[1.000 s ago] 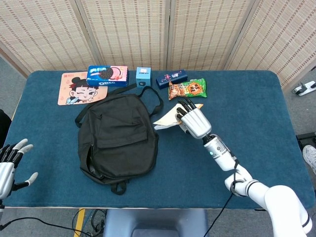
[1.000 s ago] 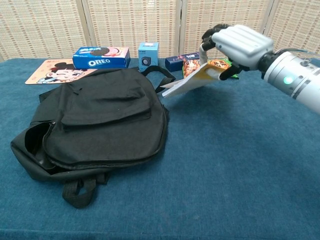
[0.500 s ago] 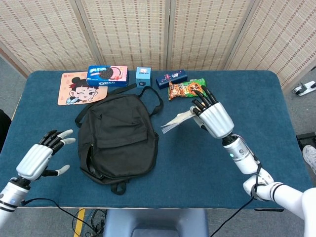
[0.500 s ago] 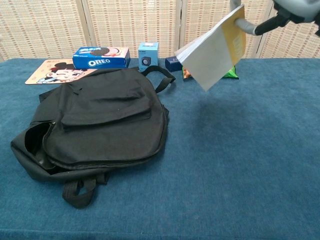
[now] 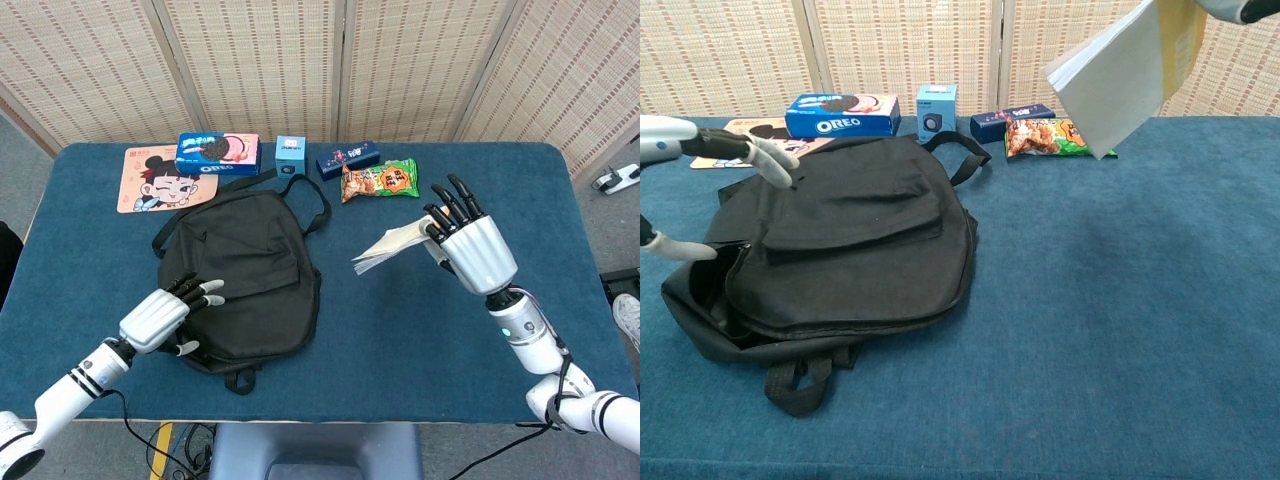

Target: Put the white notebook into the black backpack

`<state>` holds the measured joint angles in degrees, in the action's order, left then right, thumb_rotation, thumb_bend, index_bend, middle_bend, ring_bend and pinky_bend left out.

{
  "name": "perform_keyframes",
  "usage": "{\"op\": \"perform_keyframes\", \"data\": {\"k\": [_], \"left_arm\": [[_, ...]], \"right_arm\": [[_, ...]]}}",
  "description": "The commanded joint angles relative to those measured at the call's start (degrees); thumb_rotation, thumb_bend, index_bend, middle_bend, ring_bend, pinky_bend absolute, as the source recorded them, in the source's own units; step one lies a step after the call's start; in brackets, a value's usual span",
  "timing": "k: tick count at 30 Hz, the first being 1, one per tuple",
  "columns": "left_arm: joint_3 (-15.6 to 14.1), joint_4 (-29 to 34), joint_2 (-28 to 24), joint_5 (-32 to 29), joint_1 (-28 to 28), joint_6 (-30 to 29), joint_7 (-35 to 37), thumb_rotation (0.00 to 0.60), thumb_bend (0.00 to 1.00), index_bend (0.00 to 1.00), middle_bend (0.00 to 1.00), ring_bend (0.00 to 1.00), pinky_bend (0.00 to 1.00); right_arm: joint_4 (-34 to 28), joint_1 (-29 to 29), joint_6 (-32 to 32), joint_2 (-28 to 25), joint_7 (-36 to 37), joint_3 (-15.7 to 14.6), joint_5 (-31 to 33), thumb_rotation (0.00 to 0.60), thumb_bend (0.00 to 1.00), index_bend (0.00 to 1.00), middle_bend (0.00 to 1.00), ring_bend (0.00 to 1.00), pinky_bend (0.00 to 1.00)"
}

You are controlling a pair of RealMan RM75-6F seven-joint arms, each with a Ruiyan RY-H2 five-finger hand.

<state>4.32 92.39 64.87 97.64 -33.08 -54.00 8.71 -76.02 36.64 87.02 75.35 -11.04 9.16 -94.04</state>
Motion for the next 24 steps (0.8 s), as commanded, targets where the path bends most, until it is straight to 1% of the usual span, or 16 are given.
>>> {"op": "perform_keyframes", "data": {"k": [1,5,12,19,21,24], "left_arm": [[-0.44,-1.67,2.68,-1.48,-1.77,2.33,-3.22,0.600,0.25,0.25,0.09,0.12,0.03],[-1.17,-3.64,5.91,-3.10,-3.12,4.72,-6.96,0.600,0.25,0.25,0.09,0.12,0.03],[-2.35,-5.73,9.07,-6.31,-4.97,8.82,-12.94,0.600,0.25,0.21,0.09,0.11,0.03],[-2.29,-7.32,11.70,-12.53,-5.88,11.85,-20.31,0.600,0.25,0.15,0.08,0.11,0.03],[-2.07,-7.68,12.53,-14.09,-5.97,11.88,-21.15,0.600,0.25,0.14,0.08,0.11,0.03],[-1.83,-8.31,13.75,-15.04,-5.98,11.23,-20.52,0.600,0.25,0.14,0.08,0.11,0.03]], "right_arm": [[-0.37,-0.52,0.25,-0.38,0.00,0.01,-0.15,0.600,0.55,0.59,0.40,0.16,0.08],[-0.83,-1.30,0.23,-0.93,-0.11,-0.04,-0.28,0.600,0.55,0.59,0.40,0.16,0.08],[-1.19,-2.13,0.39,-1.15,0.32,-0.14,-1.04,0.600,0.55,0.59,0.40,0.16,0.08],[-0.84,-2.84,0.55,-0.87,0.98,0.13,-1.17,0.600,0.55,0.59,0.40,0.16,0.08],[-0.70,-3.06,0.63,-0.78,1.12,0.23,-1.14,0.600,0.55,0.59,0.40,0.16,0.08],[-0.61,-3.38,0.65,-0.79,1.36,0.29,-1.07,0.600,0.55,0.59,0.40,0.16,0.08]]}}
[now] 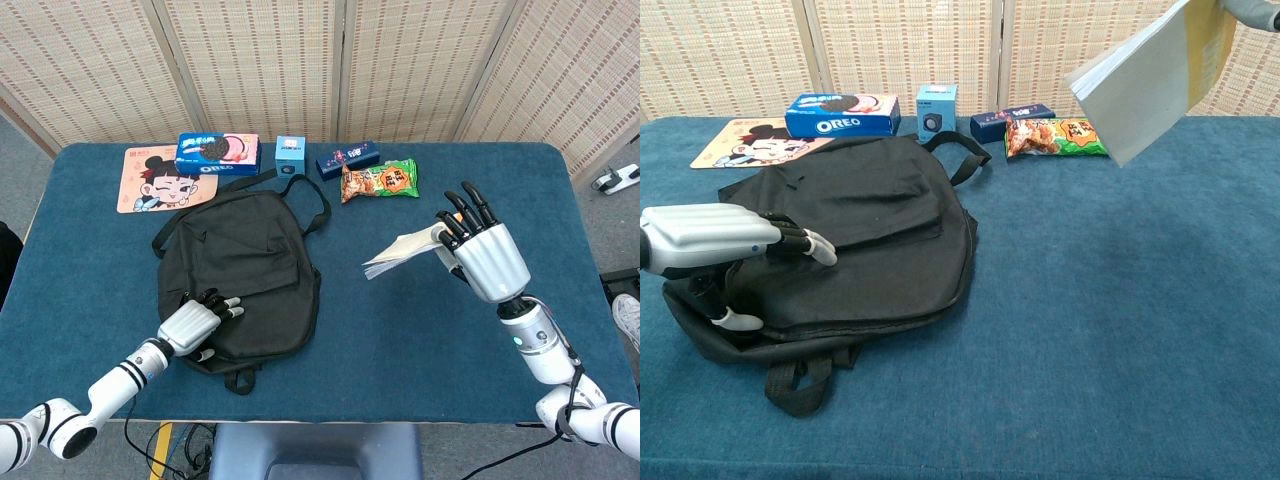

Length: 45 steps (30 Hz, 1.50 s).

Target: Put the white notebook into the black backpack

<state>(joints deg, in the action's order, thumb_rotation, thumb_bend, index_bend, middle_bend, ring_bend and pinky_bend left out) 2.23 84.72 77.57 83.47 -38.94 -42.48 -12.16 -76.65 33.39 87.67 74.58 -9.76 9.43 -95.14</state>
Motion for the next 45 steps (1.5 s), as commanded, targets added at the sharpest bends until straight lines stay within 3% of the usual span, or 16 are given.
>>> {"op": "perform_keyframes", "data": {"k": [1,5,12,22,27,33,38,45], "left_arm": [[0.56,-1.10,1.86,-0.94,0.07,-1.30,1.39,0.600,0.25,0.15,0.08,0.12,0.03],[0.86,-3.42,3.99,-0.04,0.40,-4.21,3.91,0.600,0.25,0.19,0.08,0.14,0.03],[0.90,-6.93,6.41,1.79,1.05,-8.74,8.93,0.600,0.25,0.37,0.14,0.21,0.06],[0.91,-10.16,7.57,3.09,1.72,-13.03,16.25,0.600,0.46,0.64,0.24,0.27,0.08],[2.16,-9.83,7.37,1.82,1.97,-14.43,18.51,0.600,0.51,0.72,0.29,0.29,0.08],[6.75,-7.16,5.22,-3.39,1.29,-14.23,21.44,0.600,0.51,0.73,0.30,0.30,0.09],[11.49,-4.47,2.93,-11.25,-0.02,-11.20,21.90,0.600,0.51,0.73,0.30,0.30,0.09],[15.06,-3.88,1.11,-22.59,-2.27,-6.53,17.67,0.600,0.51,0.72,0.30,0.30,0.09]], "right_arm": [[0.03,-0.25,0.06,0.01,0.19,0.06,0.03,0.600,0.55,0.59,0.40,0.16,0.08],[0.23,-0.68,0.29,0.07,0.39,0.23,0.05,0.600,0.55,0.59,0.40,0.16,0.08],[0.54,-1.24,0.15,0.13,1.00,0.53,0.44,0.600,0.55,0.59,0.40,0.17,0.08],[0.42,-1.24,0.49,0.15,1.68,1.36,0.02,0.600,0.55,0.59,0.40,0.17,0.08],[-1.75,-1.37,2.46,-0.84,1.96,1.82,-1.77,0.600,0.55,0.59,0.40,0.17,0.08],[-6.59,-1.88,5.32,-2.13,2.05,1.27,-5.78,0.600,0.55,0.59,0.40,0.17,0.08],[-10.59,-1.74,6.55,-2.50,2.21,0.60,-9.58,0.600,0.55,0.59,0.40,0.17,0.08],[-14.45,0.90,3.91,-0.57,3.45,0.17,-13.22,0.600,0.55,0.59,0.40,0.18,0.08]]}}
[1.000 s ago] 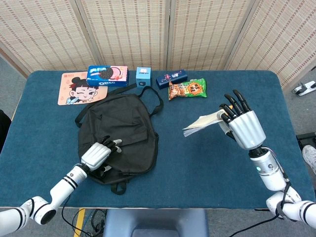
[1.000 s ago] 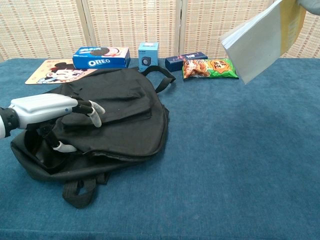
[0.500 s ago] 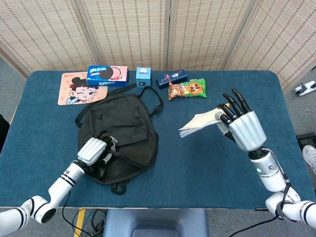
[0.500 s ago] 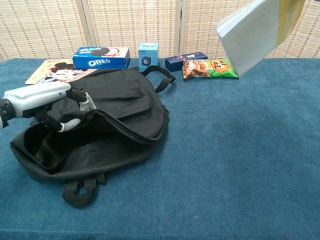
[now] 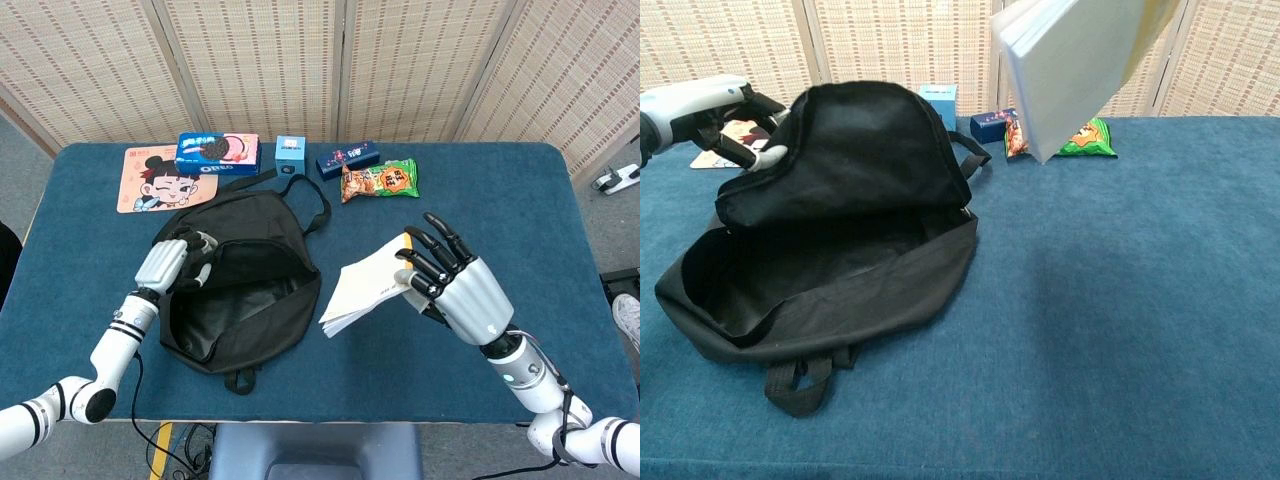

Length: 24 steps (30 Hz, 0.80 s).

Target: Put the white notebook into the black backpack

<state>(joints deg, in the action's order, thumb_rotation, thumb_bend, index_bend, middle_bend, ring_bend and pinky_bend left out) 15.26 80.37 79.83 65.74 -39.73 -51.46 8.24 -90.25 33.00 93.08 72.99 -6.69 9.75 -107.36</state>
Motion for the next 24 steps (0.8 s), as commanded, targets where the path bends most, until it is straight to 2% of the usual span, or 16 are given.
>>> {"op": "perform_keyframes", "data": {"k": [1,5,11,18,24], "left_arm": [[2.31,0.40,-1.19,-6.09,-1.78,2.72,-3.45,0.600,0.51,0.72,0.30,0.30,0.09],[3.30,1.08,-1.76,-10.70,-2.66,3.59,-5.51,0.600,0.51,0.72,0.30,0.30,0.09],[3.93,2.83,-3.09,-14.83,-3.46,4.70,-6.80,0.600,0.51,0.71,0.30,0.30,0.09],[3.60,3.91,-3.91,-16.81,-3.97,5.03,-7.77,0.600,0.51,0.71,0.30,0.30,0.09],[3.42,4.19,-4.11,-17.69,-4.22,5.12,-7.75,0.600,0.51,0.71,0.30,0.30,0.09]], "right_arm": [[-1.02,1.92,-2.33,1.54,0.35,-0.15,-1.37,0.600,0.55,0.59,0.40,0.18,0.08],[-0.63,5.53,-6.69,5.24,0.49,0.29,-2.35,0.600,0.55,0.59,0.41,0.18,0.08],[3.50,12.13,-14.12,12.21,2.09,1.54,-1.88,0.600,0.55,0.59,0.41,0.18,0.08],[12.07,19.20,-19.27,20.71,5.42,3.53,-0.29,0.600,0.55,0.59,0.41,0.18,0.08],[20.08,23.60,-21.31,26.64,8.45,3.36,0.32,0.600,0.55,0.59,0.41,0.18,0.08]]}}
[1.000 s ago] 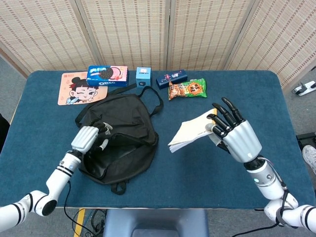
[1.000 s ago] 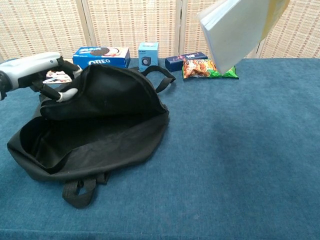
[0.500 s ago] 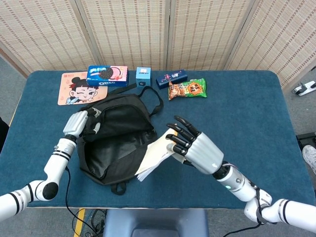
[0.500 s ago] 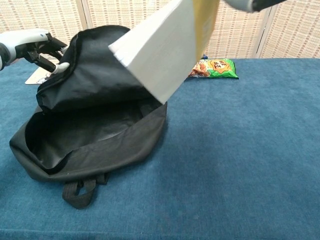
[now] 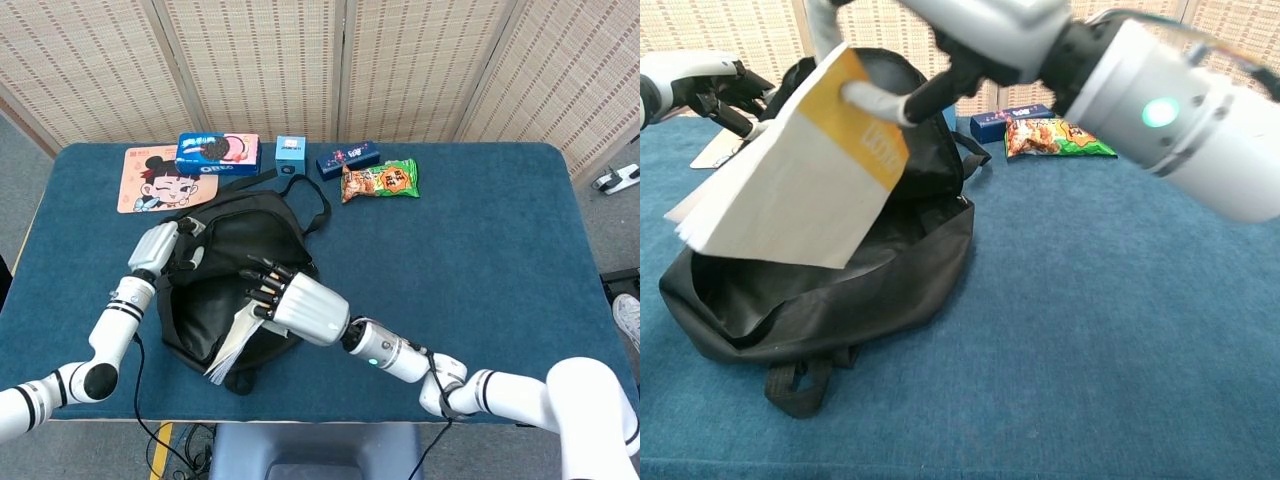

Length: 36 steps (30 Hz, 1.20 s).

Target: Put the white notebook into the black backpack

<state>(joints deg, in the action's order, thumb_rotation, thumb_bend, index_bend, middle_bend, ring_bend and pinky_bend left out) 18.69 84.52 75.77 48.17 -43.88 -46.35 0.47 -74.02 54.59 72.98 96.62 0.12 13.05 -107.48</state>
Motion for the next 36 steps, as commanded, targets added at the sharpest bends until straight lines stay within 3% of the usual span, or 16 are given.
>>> {"op": "perform_keyframes", "data": {"k": [1,9,19,36], "left_arm": [[-0.03,0.06,-0.09,-0.23,-0.11,0.04,0.04,0.600,0.51,0.71,0.30,0.30,0.09],[-0.35,0.60,-1.11,-0.89,0.07,0.50,0.79,0.600,0.51,0.70,0.30,0.30,0.09],[-0.78,1.61,-2.82,-0.59,0.84,0.60,1.96,0.600,0.51,0.70,0.30,0.30,0.09],[-1.42,4.16,-5.26,-0.09,1.56,0.62,2.87,0.600,0.51,0.70,0.30,0.30,0.09]], "right_arm": [[5.22,2.52,-1.38,3.88,2.10,-0.12,0.51,0.600,0.55,0.59,0.41,0.18,0.08],[17.65,3.08,-0.08,10.65,6.42,-4.83,0.59,0.600,0.55,0.59,0.42,0.19,0.08],[23.98,0.40,1.09,11.78,7.84,-11.00,0.05,0.600,0.55,0.60,0.44,0.21,0.08],[31.69,4.88,-3.93,17.28,6.91,-8.31,4.56,0.600,0.55,0.62,0.46,0.21,0.08]]}}
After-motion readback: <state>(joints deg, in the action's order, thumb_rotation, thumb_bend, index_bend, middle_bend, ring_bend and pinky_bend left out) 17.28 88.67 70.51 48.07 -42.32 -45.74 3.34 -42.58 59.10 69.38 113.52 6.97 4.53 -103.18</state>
